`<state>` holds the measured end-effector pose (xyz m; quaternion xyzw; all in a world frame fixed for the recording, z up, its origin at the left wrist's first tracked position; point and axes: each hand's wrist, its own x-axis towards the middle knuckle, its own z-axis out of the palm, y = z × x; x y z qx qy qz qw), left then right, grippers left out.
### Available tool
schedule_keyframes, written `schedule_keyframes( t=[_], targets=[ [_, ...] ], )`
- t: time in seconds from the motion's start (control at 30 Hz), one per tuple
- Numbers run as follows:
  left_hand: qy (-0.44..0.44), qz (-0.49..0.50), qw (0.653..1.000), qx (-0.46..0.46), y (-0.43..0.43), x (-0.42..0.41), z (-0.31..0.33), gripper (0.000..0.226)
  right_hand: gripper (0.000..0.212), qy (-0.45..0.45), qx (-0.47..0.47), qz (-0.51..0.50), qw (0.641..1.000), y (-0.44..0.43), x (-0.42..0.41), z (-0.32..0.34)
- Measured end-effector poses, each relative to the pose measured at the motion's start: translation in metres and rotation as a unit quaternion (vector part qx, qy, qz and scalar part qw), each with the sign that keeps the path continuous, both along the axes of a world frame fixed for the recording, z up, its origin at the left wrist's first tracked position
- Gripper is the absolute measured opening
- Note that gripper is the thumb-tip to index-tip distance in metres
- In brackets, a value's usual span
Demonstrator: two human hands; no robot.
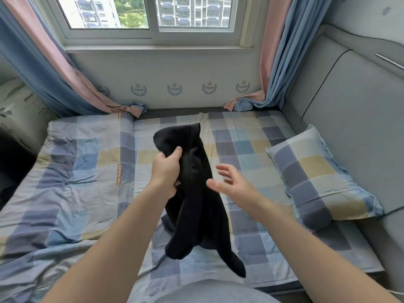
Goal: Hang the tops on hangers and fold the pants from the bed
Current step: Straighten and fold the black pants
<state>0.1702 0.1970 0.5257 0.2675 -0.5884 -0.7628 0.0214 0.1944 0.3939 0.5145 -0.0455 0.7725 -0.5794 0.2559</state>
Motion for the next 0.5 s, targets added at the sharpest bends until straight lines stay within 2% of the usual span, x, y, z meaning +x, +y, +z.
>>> schedule_keyframes(
  t=[0.07,0.1,0.17,0.23,0.3,0.4,0.5],
  targets=[
    [-0.006,0.024,0.998,0.059,0.006,-0.004,0.010,0.009,0.093,-0.033,-0.001,0.008,0.999,-0.015,0.011,-0.017],
    [-0.005,0.033,0.996,0.084,0.009,-0.006,0.014,0.007,0.089,-0.017,0.004,0.006,1.000,-0.023,0.015,-0.027],
    [-0.001,0.040,0.992,0.117,0.015,-0.008,0.019,0.005,0.069,0.043,0.048,-0.021,0.998,-0.033,0.021,-0.043],
    [0.002,0.045,0.991,0.129,0.017,-0.009,0.021,0.007,0.039,0.080,0.110,-0.080,0.987,-0.030,0.019,-0.044],
    [0.003,0.041,0.990,0.132,0.015,-0.011,0.021,0.008,0.007,0.101,0.133,-0.110,0.980,-0.018,0.011,-0.039],
    [0.008,-0.015,0.991,0.132,0.007,-0.012,0.017,0.012,0.009,0.093,0.130,-0.127,0.979,-0.002,-0.005,-0.025],
    [0.000,-0.113,0.992,0.053,-0.001,-0.008,0.007,0.023,0.016,0.071,0.092,-0.159,0.980,0.005,-0.020,-0.014]
  ],
)
